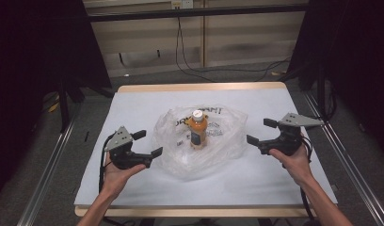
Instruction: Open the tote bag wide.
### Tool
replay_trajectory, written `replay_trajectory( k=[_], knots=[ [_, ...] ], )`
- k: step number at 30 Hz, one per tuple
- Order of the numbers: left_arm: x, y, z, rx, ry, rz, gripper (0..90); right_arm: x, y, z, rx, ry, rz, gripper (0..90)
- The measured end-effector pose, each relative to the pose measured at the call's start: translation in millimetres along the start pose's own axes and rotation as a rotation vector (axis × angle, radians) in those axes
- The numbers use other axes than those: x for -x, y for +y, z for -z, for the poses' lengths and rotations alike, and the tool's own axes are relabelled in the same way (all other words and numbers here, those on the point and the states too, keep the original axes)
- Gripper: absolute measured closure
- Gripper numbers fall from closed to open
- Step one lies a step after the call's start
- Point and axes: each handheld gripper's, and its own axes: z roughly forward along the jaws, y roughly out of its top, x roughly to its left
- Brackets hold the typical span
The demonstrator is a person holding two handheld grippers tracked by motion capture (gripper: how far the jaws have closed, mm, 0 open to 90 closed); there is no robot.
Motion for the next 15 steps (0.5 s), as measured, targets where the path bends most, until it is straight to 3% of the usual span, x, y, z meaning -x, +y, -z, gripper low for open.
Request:
replay_trajectory(
  k=[1,3,5,12,15],
  knots=[
    [-1.5,-2.1,2.7,0.003,-0.011,0.001,9.1,0.1,-1.7,3.8,-0.015,-0.005,-0.001,3.8],
    [-0.5,-6.1,10.2,-0.007,0.018,0.006,7.7,-2.2,-5.0,11.7,-0.004,-0.019,-0.014,2.4],
    [-1.6,-11.3,18.3,0.004,0.013,0.022,6.9,-6.2,-7.7,19.0,-0.008,-0.042,0.009,4.7],
    [-8.0,-32.3,40.0,-0.021,0.063,0.067,3.6,-7.0,-30.5,39.0,0.011,-0.113,0.004,2.6],
    [-8.0,-42.4,43.6,-0.021,0.078,0.105,3.2,-3.7,-39.0,44.6,-0.004,-0.105,-0.027,3.1]
  ],
)
